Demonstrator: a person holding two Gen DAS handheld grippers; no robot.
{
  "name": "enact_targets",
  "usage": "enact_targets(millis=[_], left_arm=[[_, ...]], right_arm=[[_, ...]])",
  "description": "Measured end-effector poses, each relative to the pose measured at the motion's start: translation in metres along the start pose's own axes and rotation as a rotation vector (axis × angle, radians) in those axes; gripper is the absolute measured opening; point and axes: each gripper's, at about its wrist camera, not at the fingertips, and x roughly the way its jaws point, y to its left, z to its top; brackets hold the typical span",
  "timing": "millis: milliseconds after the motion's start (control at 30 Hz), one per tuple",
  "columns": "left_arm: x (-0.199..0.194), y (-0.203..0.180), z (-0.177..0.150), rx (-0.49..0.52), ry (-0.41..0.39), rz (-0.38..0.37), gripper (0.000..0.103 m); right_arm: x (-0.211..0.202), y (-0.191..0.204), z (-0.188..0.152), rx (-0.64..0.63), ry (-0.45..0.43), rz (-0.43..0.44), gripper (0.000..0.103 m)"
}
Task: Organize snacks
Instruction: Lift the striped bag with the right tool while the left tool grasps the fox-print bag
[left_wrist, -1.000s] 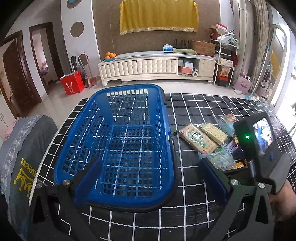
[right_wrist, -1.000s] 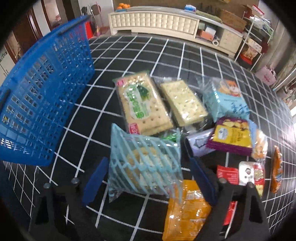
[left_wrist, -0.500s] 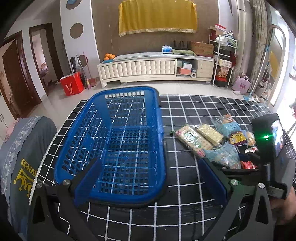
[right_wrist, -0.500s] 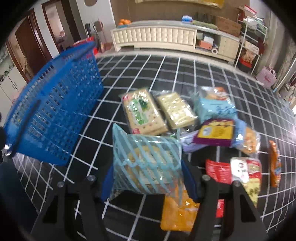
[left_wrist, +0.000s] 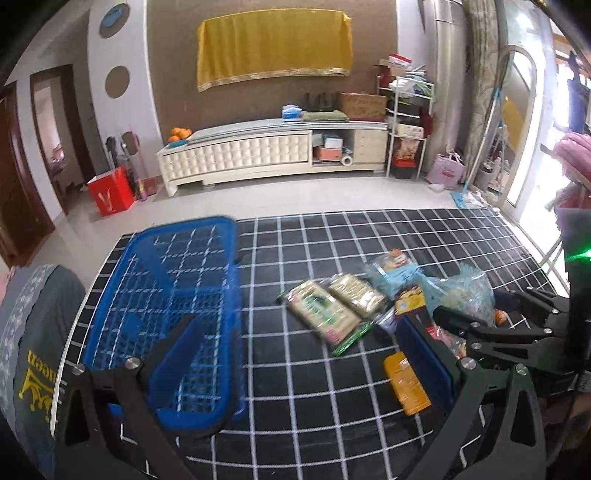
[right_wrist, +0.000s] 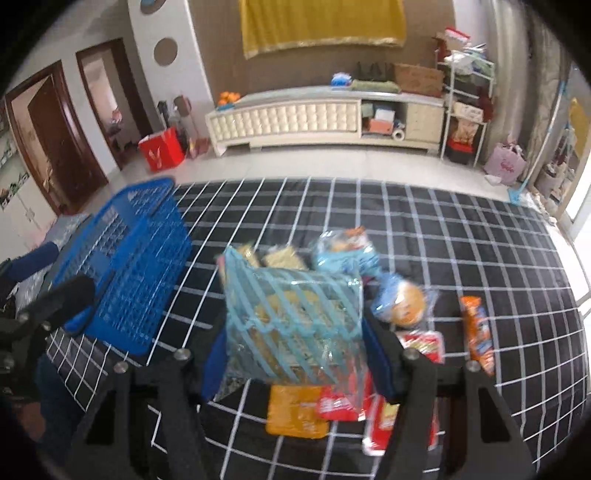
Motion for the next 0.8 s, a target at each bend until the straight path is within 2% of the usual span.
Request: enact_targets(millis=[133,367,500,600,800], left_arm=[[0.013,-0.018,0.022,0.011,0.020,-0.037,0.103],[0.049,-0.048,0.061,-0.003,0.101,-0.109,0.103],[0.078,-0.069,0.081,0.010,0.179,-0.152,0.103],[0.104,-0.080,0.090,-0.019,0.249,-0.175,0.103],[0.160,-0.104,0.090,-0.067,0.375,-0.169,0.103]], right_arm=[[-0.008,-0.020,0.014,0.038,-0.039,-0.032,0.069],[-0.006,-0.059,0.039,0.123,-0.072,-0.071,0.069],[0.007,-0.079,0.046,0.168,-0.072,-0.078,0.069],[0.016,-0.093,0.049,0.206,-0.073,-0.096,0.069],[0.036,-0.124,0.045,0.282,-0.047,-0.117,0.069]])
